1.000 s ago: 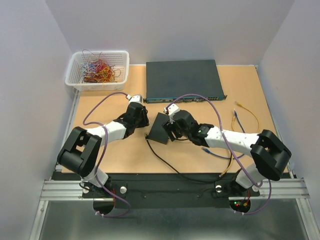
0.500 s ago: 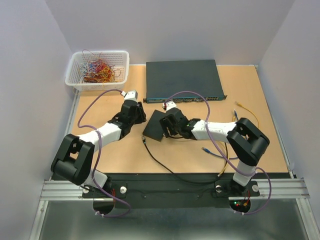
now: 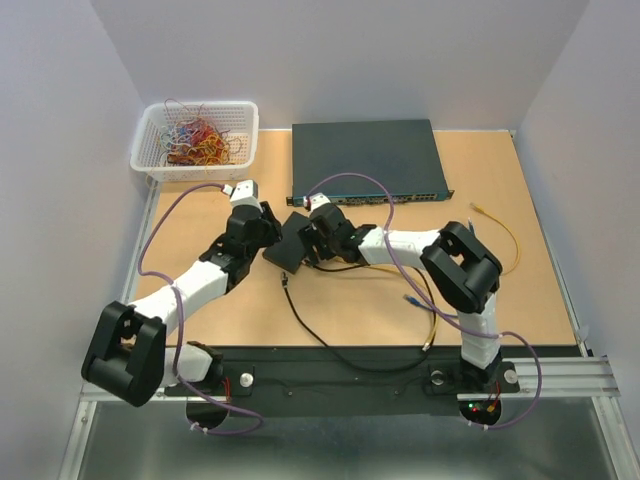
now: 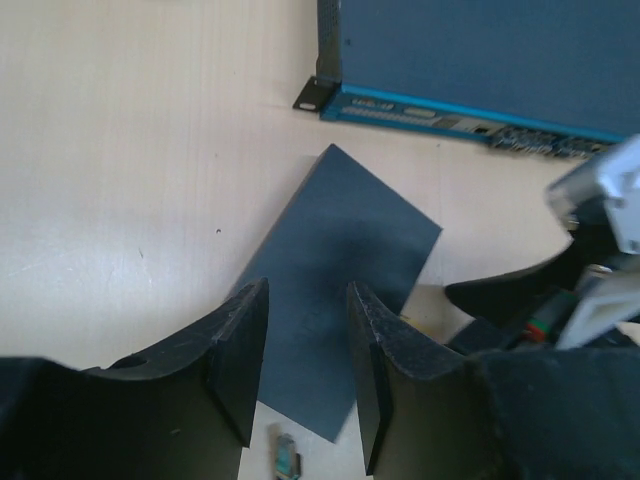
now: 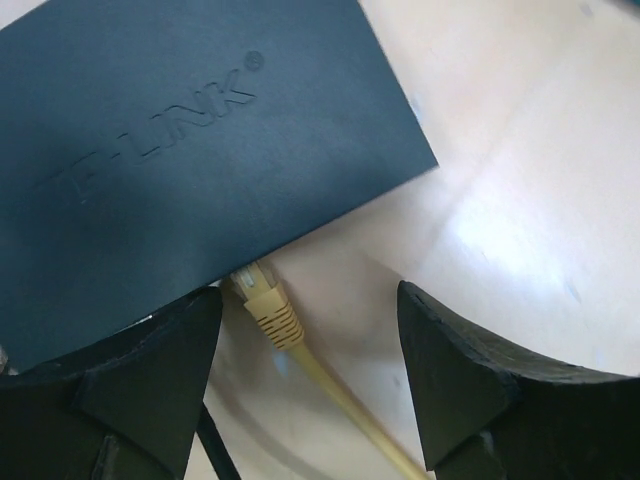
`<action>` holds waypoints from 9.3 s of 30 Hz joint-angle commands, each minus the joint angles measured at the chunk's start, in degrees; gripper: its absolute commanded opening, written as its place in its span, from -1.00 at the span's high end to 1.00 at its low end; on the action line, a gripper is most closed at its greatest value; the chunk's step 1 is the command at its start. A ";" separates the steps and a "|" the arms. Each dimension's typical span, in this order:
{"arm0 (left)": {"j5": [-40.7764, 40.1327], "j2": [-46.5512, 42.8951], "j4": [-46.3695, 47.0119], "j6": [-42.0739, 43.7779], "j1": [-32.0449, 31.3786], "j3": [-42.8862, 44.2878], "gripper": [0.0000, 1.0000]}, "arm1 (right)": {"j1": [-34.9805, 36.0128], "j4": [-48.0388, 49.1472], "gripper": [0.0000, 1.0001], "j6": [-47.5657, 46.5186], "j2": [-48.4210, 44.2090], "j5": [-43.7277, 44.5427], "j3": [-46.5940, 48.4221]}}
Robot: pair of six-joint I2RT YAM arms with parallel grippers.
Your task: Insert the plug into the switch port
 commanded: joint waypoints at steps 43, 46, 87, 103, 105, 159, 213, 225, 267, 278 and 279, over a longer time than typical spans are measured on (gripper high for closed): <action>-12.61 -29.95 -26.98 -3.78 0.53 10.50 -0.15 | 12.22 4.37 -1.00 -18.71 20.00 8.68 42.12; -13.23 -29.60 -26.98 -3.25 0.53 11.64 -0.16 | 10.91 4.55 -1.00 -15.03 15.61 5.54 39.66; 12.70 -4.73 0.97 -2.81 0.36 6.90 -0.13 | -46.31 -15.58 -0.75 15.48 -20.80 16.41 -13.79; 11.38 -6.14 0.71 -1.49 0.27 5.58 -0.13 | -52.29 -14.62 -0.55 13.46 -11.74 15.79 -10.36; 11.38 -5.96 0.71 -1.49 0.27 5.76 -0.13 | -52.29 -14.18 -0.51 13.37 -11.47 15.88 -10.53; 29.66 -3.33 34.98 -8.96 -2.27 -7.16 -0.14 | -13.53 11.93 0.99 -4.29 -33.27 -29.20 -19.85; 17.18 9.07 28.92 -6.67 -13.18 3.56 0.23 | -10.11 11.75 0.99 -2.53 -33.01 -28.15 -18.09; 17.01 6.44 32.08 -7.47 -13.62 1.02 -0.09 | -10.02 11.66 0.99 -2.80 -32.21 -26.83 -17.56; 63.59 9.60 99.67 -33.04 -3.86 -4.61 1.00 | -18.90 13.16 0.03 1.51 -42.41 -68.58 -15.81; 62.01 4.15 100.90 -34.45 -3.86 -5.14 1.00 | -18.98 13.07 0.13 1.95 -41.00 -67.00 -17.83; 61.83 3.54 101.08 -34.45 -3.77 -5.40 1.00 | -18.98 13.16 0.13 2.03 -41.00 -66.82 -17.83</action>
